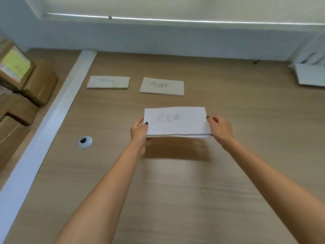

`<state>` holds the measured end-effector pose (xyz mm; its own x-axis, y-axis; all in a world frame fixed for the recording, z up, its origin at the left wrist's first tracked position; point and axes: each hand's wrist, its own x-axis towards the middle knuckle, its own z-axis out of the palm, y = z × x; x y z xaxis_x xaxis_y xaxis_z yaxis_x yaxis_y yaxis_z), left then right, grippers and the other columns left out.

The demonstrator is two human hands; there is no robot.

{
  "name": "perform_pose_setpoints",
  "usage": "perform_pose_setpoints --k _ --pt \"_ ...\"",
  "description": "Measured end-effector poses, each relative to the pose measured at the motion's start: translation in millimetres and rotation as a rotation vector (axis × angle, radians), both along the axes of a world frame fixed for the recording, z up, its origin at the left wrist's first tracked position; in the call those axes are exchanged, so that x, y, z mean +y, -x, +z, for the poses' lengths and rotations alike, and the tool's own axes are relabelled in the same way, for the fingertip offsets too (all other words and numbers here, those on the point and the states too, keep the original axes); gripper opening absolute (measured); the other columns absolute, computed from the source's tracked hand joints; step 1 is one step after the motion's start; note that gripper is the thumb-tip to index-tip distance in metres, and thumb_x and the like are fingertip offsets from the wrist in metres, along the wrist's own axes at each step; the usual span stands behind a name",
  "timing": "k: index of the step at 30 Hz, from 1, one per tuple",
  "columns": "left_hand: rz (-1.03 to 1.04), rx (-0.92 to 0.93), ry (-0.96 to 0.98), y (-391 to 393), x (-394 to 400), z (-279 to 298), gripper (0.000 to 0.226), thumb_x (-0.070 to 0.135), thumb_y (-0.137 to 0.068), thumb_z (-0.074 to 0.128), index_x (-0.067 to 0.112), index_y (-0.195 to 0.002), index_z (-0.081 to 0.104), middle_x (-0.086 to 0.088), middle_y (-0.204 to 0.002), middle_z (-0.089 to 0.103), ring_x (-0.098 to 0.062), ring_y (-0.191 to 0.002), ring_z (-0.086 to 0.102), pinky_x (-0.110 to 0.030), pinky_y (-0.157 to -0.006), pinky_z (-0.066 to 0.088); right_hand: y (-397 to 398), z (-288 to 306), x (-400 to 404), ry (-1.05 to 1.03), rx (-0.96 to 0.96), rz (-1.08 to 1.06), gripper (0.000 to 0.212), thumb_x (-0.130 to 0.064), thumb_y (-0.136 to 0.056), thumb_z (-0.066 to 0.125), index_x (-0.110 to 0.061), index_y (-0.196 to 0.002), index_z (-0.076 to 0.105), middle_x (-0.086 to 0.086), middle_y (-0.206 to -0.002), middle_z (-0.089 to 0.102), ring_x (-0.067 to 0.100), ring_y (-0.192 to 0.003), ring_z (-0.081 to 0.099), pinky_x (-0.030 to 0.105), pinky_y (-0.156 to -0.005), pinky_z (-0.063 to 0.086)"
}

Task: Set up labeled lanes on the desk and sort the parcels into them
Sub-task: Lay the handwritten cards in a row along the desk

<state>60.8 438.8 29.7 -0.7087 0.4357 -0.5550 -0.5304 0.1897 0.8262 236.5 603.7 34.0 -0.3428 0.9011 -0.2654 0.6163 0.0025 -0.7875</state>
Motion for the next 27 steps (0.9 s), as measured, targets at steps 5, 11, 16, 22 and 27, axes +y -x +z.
perform_pose_setpoints --k 5,11,16,22,27 --pt "-0.029 0.014 -0.027 -43 -4 27 0.045 0.002 -0.092 0.048 0.020 -0.134 0.045 -0.008 -0.110 0.060 -0.014 -0.077 0.059 -0.028 -0.060 0.053 -56 30 -16 0.050 0.078 -0.043 0.020 -0.020 -0.086 0.060 -0.012 -0.104 0.065 0.001 -0.088 0.063 0.018 -0.076 0.058 0.031 -0.061 0.052" --pt "-0.058 0.091 -0.023 -91 3 44 0.043 0.006 -0.092 0.051 0.019 -0.133 0.046 -0.009 -0.112 0.060 -0.016 -0.082 0.060 -0.025 -0.057 0.053 -125 42 -2 0.210 0.220 -0.061 0.026 -0.010 -0.085 0.062 -0.016 -0.111 0.063 0.004 -0.086 0.062 0.014 -0.061 0.057 0.022 -0.053 0.044" --pt "-0.034 0.072 -0.009 -144 22 51 0.042 0.004 -0.094 0.041 0.018 -0.133 0.047 -0.007 -0.105 0.061 -0.018 -0.082 0.059 -0.028 -0.060 0.053 -185 40 20 0.427 0.377 -0.055 0.031 0.000 -0.086 0.059 -0.001 -0.117 0.058 0.014 -0.101 0.064 0.020 -0.071 0.063 0.029 -0.072 0.053" --pt "-0.023 0.051 -0.018 -199 56 47 0.047 -0.001 -0.091 0.042 0.018 -0.134 0.046 -0.009 -0.111 0.062 -0.022 -0.089 0.060 -0.030 -0.063 0.053 -242 46 59 0.495 0.492 -0.075 0.030 0.005 -0.085 0.059 0.000 -0.113 0.056 0.009 -0.093 0.065 0.019 -0.077 0.064 0.022 -0.066 0.055" --pt "-0.015 0.023 -0.025 -215 84 38 0.048 -0.002 -0.092 0.040 0.018 -0.135 0.046 -0.008 -0.111 0.063 -0.021 -0.089 0.061 -0.031 -0.067 0.054 -253 42 93 0.535 0.538 -0.105 0.025 0.006 -0.082 0.063 -0.002 -0.105 0.059 0.011 -0.092 0.067 0.020 -0.075 0.066 0.021 -0.059 0.057"
